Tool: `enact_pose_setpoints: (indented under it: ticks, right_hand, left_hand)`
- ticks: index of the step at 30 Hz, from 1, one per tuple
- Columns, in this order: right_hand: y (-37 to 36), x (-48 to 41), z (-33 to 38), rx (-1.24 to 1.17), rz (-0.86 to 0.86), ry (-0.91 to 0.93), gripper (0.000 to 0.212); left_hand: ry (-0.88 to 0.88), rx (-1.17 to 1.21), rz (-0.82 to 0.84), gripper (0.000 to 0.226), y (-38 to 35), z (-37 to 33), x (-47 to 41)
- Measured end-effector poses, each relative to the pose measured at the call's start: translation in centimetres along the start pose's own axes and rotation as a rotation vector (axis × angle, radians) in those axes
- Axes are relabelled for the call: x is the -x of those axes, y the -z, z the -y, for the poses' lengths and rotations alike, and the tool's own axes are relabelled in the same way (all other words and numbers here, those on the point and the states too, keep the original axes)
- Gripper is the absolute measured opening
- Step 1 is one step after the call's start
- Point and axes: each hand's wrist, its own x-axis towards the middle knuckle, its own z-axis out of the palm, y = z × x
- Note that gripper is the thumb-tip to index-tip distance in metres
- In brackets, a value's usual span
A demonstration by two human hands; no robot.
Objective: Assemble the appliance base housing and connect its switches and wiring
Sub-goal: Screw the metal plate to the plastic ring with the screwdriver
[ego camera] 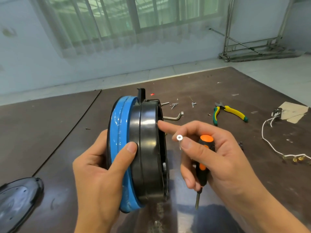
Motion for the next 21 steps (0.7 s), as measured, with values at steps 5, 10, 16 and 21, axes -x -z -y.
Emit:
enact_pose_setpoints:
  ticks: [5, 10, 16, 21]
  right_hand:
    - [0.2, -0.2, 0.0, 0.023, 0.006, 0.011, 0.007]
    - [0.2, -0.2, -0.1, 0.034, -0.016, -0.002, 0.008]
    - [0.1, -0.1, 0.0, 0.029, -0.008, 0.016, 0.007]
    - [0.2, -0.1, 0.1, -0.001, -0.051, 0.028, 0.007]
  left_hand:
    - [0.027, 0.055, -0.039, 0.028, 0.2, 0.0, -0.2]
    - [0.101, 0.238, -0.059, 0.016, -0.1, 0.2, -0.1]
    - [0.043, 0.127, -0.058, 0.023, -0.6, 0.0, 0.0]
    - [-0.154, -0.135, 0.019, 0.020, -0.8, -1.5, 0.4]
